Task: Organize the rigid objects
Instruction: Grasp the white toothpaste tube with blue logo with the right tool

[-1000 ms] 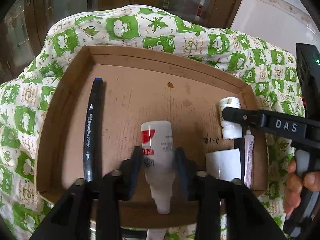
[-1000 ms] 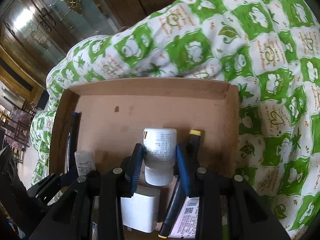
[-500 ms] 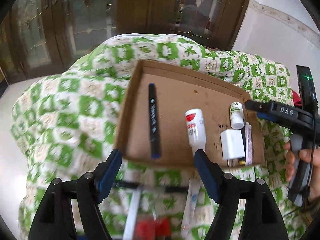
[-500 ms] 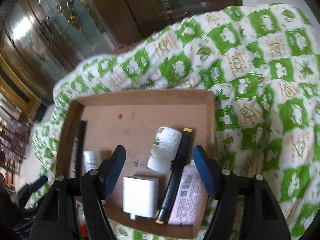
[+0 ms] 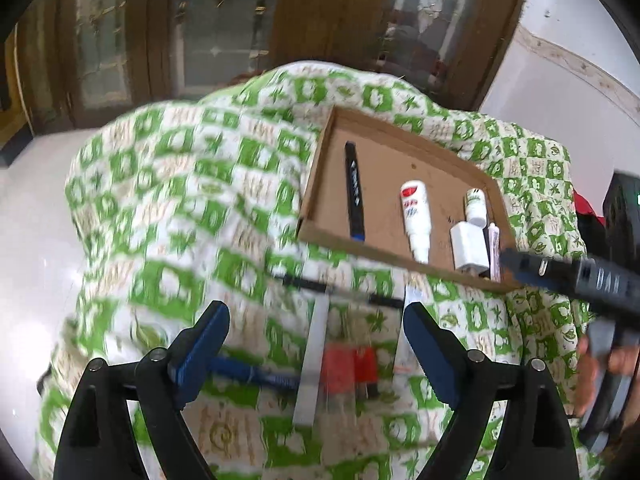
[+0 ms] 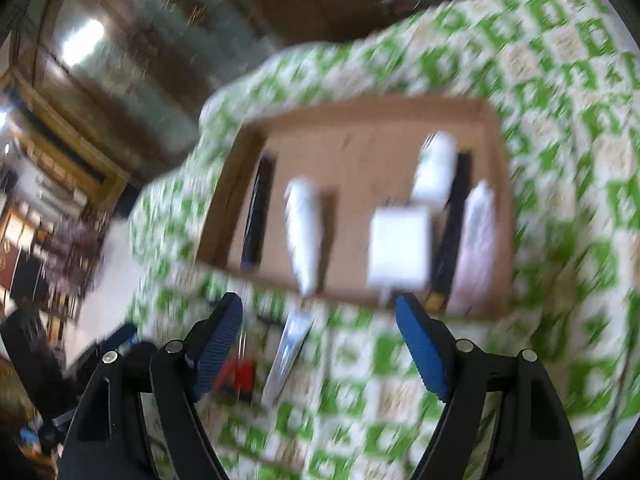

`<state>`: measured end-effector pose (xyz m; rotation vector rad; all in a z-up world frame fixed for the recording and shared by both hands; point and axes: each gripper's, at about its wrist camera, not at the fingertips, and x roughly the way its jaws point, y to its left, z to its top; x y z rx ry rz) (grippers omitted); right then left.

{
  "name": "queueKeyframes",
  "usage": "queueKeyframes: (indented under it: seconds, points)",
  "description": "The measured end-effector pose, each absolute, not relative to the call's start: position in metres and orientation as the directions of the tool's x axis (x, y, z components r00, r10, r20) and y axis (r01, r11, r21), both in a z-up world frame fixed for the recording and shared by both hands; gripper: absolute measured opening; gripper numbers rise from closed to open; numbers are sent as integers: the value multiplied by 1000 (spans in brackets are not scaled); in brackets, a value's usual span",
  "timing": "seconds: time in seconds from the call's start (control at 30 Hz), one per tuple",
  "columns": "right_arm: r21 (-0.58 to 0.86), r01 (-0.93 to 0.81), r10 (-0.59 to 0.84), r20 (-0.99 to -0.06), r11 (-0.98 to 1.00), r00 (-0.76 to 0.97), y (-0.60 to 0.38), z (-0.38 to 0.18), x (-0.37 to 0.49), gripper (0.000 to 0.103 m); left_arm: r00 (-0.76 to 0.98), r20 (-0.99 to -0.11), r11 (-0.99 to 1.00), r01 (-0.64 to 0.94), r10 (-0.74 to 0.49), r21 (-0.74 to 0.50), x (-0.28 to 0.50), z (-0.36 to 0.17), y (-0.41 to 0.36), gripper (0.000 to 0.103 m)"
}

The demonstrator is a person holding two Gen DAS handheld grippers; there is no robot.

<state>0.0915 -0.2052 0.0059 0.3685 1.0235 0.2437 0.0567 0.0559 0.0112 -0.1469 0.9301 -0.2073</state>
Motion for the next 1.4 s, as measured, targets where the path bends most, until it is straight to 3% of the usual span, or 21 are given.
queueKeyframes:
  seconds: [0.23, 0.63, 0.8, 1.07, 1.23, 1.3, 1.4]
  points:
    - [467, 15, 439, -840, 884, 318, -177, -42, 77, 78, 569, -790, 973, 115, -228, -198, 54, 5, 49, 91]
    - [466, 66, 430, -856, 883, 288, -183, -54, 78, 78, 581, -794, 984, 106, -179, -144, 54, 3, 43, 91]
    - [485, 131, 431, -851, 865, 300, -189, -53, 86, 53, 592, -792, 988, 121, -153, -100, 53, 3, 37, 91]
    - [552, 159, 506, -824, 819, 255, -164, -70, 101, 39, 592, -793, 989, 123, -142, -85, 54, 2, 37, 91]
    - [518, 138, 483, -847, 844, 222, -146, -88, 110, 32, 591, -797, 991, 120, -123, -64, 54, -1, 35, 91]
    - [496, 124, 463, -858, 859, 222, -145, -92, 111, 22, 590, -799, 991, 122, -115, -53, 54, -2, 33, 91]
    - [465, 89, 435, -869, 881, 238, -145, -86, 109, 20, 592, -800, 992, 126, -100, -30, 54, -3, 31, 91]
